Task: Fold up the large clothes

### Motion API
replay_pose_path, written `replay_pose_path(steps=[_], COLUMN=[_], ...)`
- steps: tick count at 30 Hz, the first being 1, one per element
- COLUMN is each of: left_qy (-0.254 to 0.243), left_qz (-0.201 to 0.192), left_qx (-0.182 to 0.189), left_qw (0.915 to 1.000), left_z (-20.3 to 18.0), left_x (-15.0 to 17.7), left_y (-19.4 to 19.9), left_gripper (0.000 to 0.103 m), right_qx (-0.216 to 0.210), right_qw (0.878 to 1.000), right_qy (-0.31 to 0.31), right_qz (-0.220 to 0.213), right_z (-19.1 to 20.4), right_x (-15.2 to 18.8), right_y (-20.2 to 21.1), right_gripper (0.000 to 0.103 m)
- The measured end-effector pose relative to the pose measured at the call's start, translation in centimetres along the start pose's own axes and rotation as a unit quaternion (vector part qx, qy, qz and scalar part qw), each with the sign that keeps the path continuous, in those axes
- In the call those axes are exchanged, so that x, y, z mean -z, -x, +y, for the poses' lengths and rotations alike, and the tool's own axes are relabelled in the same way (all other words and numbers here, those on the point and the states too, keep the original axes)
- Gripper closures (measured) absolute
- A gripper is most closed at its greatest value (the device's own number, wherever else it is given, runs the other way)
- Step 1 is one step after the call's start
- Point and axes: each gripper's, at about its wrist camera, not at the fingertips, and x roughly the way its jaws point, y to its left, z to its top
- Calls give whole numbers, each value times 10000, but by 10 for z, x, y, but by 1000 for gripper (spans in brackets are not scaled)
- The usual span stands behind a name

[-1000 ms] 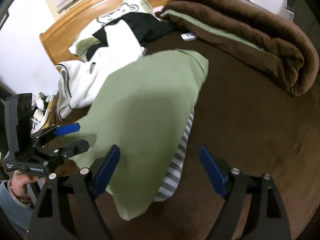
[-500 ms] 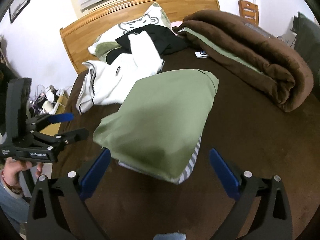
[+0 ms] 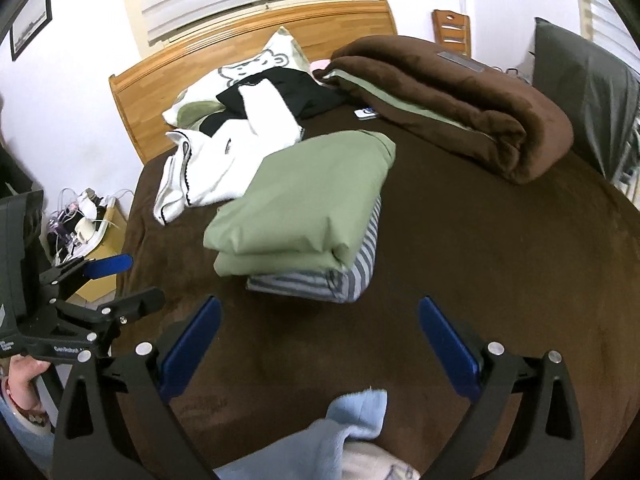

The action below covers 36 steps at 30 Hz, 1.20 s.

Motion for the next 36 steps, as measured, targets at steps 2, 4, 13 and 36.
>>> replay_pose_path(steps=[2,4,13,36], left_qy=[-106,-157,-160,-333], left_qz=[4,37,85,83], left_qx=[-54,-51,-102,-192], left_qw=[9999,9999,9998,9992], left_z=[-6,-10,-23,-35], left_x=[9,18,37,40], left_y=[1,1,-8,-13], left_gripper=[7,6,7,7], right_qx=[64,134,365,545], right_qw=[10000,9999,9992,9984], right_qy=[25,62,162,110], right_qz=[15,34,-62,-59], right_z=[2,5,10,8], right_x=[9,20,42,48], right_y=[2,4,5,-4], right_gripper=[6,6,6,6])
